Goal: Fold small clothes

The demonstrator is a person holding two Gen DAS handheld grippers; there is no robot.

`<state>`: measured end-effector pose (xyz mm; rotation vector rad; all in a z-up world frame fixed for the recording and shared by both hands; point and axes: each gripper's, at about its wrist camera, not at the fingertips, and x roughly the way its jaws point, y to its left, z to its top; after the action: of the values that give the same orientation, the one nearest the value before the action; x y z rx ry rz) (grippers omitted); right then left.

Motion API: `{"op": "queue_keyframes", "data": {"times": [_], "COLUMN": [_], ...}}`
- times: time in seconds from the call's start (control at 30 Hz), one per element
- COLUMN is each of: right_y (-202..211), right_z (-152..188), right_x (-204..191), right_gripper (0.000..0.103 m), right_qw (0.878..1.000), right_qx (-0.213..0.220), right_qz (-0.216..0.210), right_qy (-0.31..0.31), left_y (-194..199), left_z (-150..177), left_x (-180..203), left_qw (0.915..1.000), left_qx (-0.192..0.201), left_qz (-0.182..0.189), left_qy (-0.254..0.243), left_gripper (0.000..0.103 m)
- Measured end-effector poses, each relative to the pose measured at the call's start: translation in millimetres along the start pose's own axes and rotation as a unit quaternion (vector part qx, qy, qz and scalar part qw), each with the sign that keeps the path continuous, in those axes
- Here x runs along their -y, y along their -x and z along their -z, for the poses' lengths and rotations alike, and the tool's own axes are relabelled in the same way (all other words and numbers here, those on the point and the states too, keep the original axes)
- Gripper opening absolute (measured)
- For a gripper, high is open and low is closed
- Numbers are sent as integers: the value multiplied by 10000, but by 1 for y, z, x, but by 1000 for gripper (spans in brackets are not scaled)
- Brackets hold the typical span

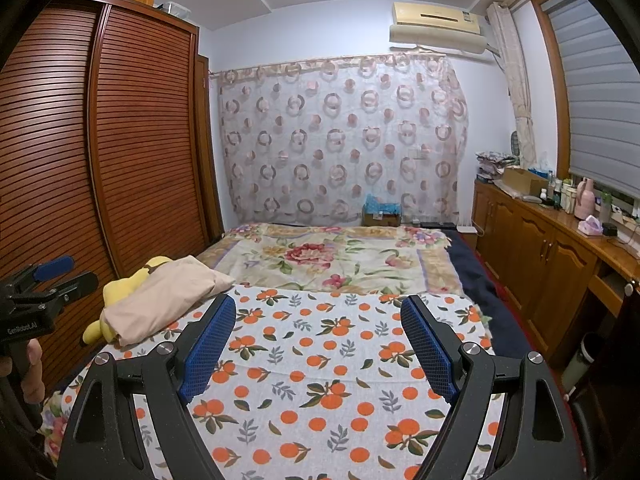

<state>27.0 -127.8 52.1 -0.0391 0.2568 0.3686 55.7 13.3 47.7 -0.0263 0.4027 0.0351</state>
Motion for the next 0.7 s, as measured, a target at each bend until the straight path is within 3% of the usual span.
{"op": "queue_keyframes", "data": {"times": [0.7], "right_y": [0], "right_z": [-1], "right_x": [13], "right_gripper": [86], "right_qw": [10000], "right_qx": [-1], "right_qz": [-41], "right_qy": [33], "left_y": [-1], "left_z": [1], "left_x": [-3], "left_qw": [10000], "left_qx": [-3], "left_qz": [-4], "left_qy": [1], "left_gripper": [94]}}
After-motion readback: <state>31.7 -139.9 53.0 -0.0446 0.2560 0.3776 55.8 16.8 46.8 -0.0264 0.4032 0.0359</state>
